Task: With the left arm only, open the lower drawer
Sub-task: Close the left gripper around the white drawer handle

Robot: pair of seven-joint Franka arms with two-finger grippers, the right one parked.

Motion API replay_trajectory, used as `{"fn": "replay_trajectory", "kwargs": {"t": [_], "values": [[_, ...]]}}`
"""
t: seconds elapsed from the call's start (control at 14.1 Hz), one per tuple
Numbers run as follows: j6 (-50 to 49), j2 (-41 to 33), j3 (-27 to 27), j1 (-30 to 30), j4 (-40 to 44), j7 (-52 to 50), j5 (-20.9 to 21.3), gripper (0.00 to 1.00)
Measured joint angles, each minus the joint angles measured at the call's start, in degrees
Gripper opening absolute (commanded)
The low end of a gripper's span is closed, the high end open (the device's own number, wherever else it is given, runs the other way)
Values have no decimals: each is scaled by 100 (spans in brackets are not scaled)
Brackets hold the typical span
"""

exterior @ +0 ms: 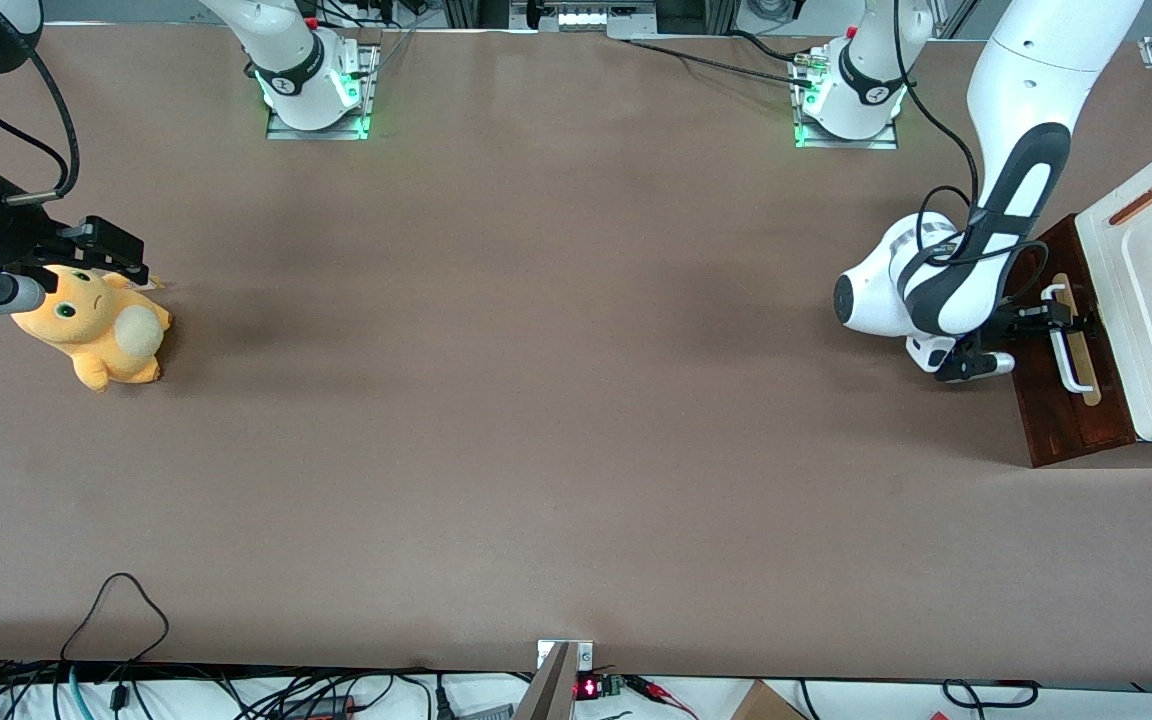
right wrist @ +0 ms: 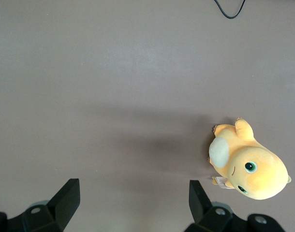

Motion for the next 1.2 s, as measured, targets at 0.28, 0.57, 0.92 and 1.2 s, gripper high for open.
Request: {"fn": "replay_trajectory", "kwargs": {"t": [0.28, 0.57, 0.92, 1.2], "values": [[5, 11, 19, 2, 8, 0, 101, 37], [21, 19, 60, 6, 10, 0, 109, 27], [32, 73, 61, -13, 9, -28, 149, 5], [23, 79, 60, -13, 14, -167, 156, 0]]}}
